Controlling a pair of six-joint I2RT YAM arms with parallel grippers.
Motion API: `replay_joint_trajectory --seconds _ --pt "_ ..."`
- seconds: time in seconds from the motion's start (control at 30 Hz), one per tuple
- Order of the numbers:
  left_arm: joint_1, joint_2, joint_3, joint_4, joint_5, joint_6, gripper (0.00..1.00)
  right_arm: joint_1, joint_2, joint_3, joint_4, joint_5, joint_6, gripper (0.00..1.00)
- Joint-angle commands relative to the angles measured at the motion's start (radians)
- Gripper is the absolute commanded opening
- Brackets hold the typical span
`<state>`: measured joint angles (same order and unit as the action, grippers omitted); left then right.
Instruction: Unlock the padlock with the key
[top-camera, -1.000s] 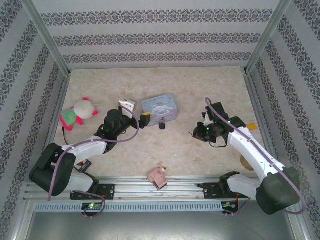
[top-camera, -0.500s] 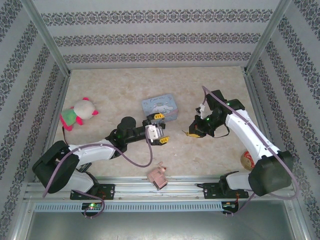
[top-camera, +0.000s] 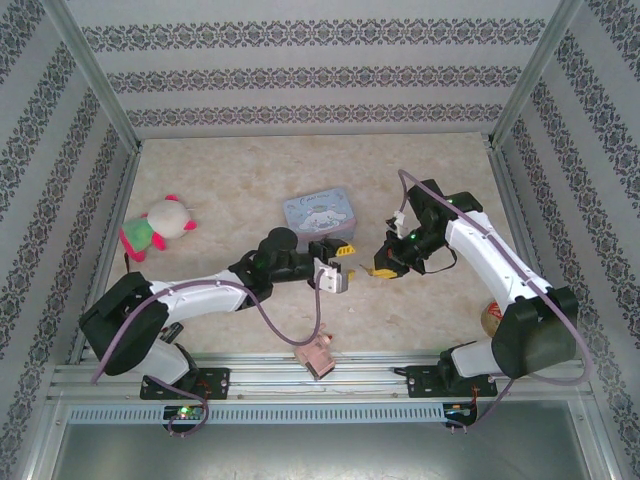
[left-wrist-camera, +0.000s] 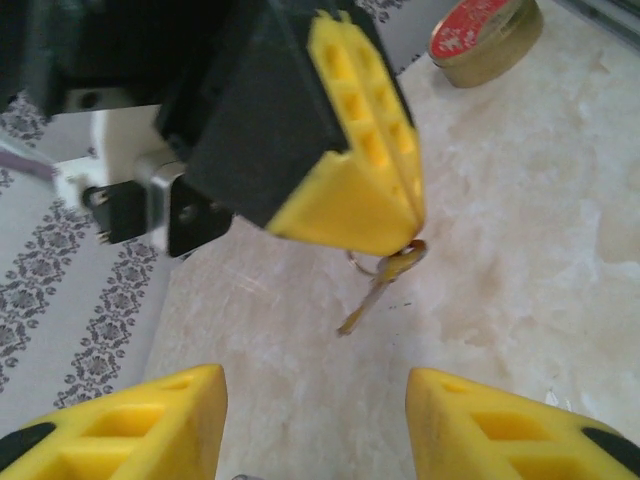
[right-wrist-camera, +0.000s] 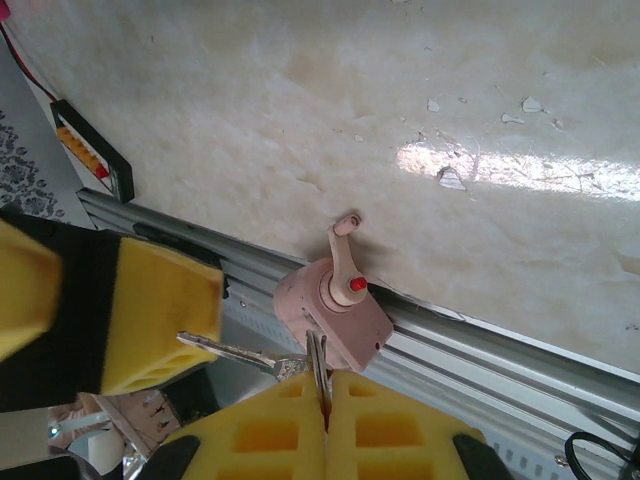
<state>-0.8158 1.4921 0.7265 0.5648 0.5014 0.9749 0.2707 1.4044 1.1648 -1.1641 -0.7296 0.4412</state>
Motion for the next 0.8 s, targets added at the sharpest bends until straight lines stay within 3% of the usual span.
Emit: replay_joint_trajectory --seconds 0.0,0.27,0.53,0.77 --pt "-0.032 0.033 0.025 -0.092 -0.026 0.119 0.49 0.001 0.009 0.025 -0.028 -0.027 -0.004 0.00" --pt "-0.058 0.082 0.032 0.016 -0.081 0.129 0.47 0.019 0.014 0.016 -0.016 -0.028 0.004 0.00" --pt "-0.060 0.109 -0.027 0.293 -0.154 0.074 0.49 0.022 0.014 0.004 -0.005 -0.027 0.013 0.00" --pt "-0.060 0.078 -0.036 0.247 -0.104 0.103 0.48 0.022 0.019 0.013 -0.002 -0.028 0.020 0.00"
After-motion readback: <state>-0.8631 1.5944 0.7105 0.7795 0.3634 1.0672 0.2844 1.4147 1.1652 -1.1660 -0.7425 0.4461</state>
